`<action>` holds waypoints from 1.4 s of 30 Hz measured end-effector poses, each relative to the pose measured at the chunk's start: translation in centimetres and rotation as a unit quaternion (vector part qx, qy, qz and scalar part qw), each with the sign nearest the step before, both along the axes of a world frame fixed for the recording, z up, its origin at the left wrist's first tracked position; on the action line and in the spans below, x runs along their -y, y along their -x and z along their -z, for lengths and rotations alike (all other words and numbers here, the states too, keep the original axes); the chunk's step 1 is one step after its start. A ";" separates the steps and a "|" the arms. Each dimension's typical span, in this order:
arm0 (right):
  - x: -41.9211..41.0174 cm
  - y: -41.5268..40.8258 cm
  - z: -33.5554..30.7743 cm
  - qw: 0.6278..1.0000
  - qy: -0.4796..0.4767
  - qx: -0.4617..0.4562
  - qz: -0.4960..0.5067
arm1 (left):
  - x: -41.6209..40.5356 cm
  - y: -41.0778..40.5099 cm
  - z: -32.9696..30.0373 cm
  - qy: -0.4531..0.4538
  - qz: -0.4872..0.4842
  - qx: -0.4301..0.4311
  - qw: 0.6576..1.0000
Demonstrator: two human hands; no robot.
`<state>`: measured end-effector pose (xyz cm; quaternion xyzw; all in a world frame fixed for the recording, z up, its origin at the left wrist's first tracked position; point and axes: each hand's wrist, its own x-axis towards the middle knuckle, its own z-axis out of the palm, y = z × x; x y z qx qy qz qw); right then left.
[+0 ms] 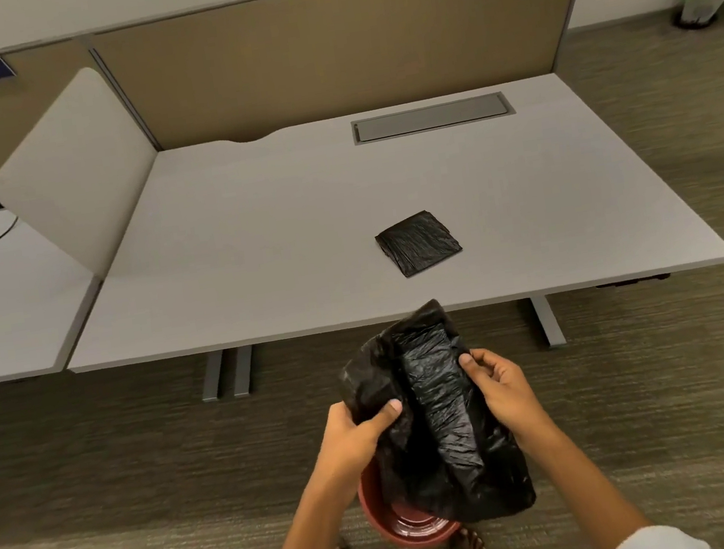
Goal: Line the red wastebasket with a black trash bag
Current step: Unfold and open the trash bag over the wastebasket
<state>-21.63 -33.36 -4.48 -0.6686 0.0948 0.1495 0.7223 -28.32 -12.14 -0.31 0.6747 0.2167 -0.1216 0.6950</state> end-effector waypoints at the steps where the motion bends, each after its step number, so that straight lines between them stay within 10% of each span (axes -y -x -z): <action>1: 0.2 -0.3 0.4 1.000 0.027 -0.004 -0.007 | 0.0 -0.1 0.0 0.015 -0.015 -0.008 1.000; 7: 1.6 0.3 -0.3 0.975 0.216 0.051 0.013 | 0.5 -1.1 -0.6 0.067 -0.043 -0.042 0.996; 18: -0.6 5.5 -3.4 0.945 0.207 0.099 -0.235 | 2.2 -1.6 -0.2 0.074 -0.077 -0.030 0.994; 42: -2.5 -2.7 -3.2 0.916 0.371 0.150 -0.020 | 0.6 -1.3 1.3 0.092 -0.050 -0.061 0.993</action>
